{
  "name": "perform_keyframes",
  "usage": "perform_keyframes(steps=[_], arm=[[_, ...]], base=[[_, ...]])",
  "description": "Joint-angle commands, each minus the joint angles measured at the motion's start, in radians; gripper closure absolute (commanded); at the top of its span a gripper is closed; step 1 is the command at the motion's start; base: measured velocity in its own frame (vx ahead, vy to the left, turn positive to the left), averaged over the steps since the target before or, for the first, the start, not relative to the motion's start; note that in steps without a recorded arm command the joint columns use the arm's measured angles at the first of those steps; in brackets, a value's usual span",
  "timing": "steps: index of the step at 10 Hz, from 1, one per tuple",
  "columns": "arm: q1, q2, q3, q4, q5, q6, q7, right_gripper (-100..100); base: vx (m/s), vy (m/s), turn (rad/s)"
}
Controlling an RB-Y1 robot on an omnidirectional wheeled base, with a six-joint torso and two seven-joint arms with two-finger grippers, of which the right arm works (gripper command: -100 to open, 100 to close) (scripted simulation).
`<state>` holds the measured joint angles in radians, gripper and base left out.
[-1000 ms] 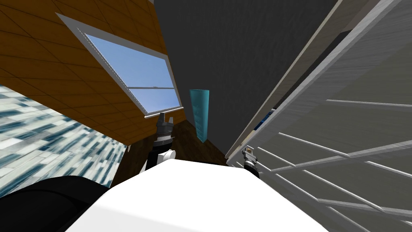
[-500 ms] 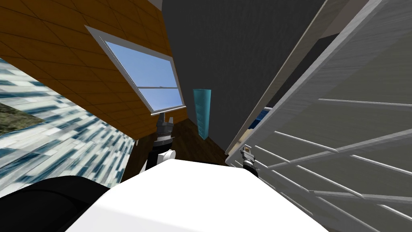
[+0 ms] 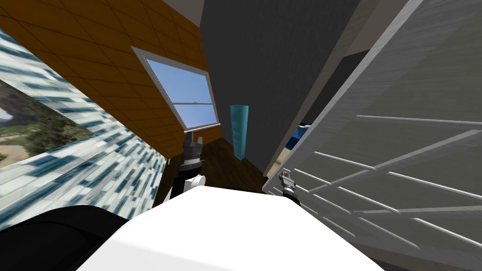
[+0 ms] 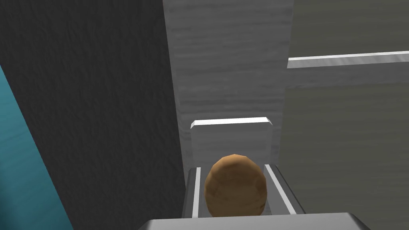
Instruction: Pull the door open
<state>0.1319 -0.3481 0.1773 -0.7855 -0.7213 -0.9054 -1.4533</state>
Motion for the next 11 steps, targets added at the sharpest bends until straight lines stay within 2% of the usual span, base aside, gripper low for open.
perform_keyframes(steps=[1, 3, 8, 9, 10, 11], arm=[[0.008, -0.010, 0.024, -0.011, 0.013, -0.006, -0.014, 100], [0.014, -0.018, 0.041, -0.019, 0.022, -0.011, -0.025, 100], [0.038, -0.048, 0.110, -0.051, 0.061, -0.029, -0.067, 100], [0.033, -0.044, 0.103, -0.047, 0.057, -0.025, -0.060, 100], [0.047, -0.058, 0.130, -0.050, 0.070, -0.040, -0.082, 100], [0.049, -0.062, 0.135, -0.051, 0.073, -0.043, -0.087, 100]], base=[[-0.161, -0.030, 0.066], [-0.227, -0.015, 0.064], [-0.236, -0.011, 0.056], [-0.114, -0.010, 0.027], [-0.154, -0.017, 0.130], [-0.227, -0.026, 0.099]])
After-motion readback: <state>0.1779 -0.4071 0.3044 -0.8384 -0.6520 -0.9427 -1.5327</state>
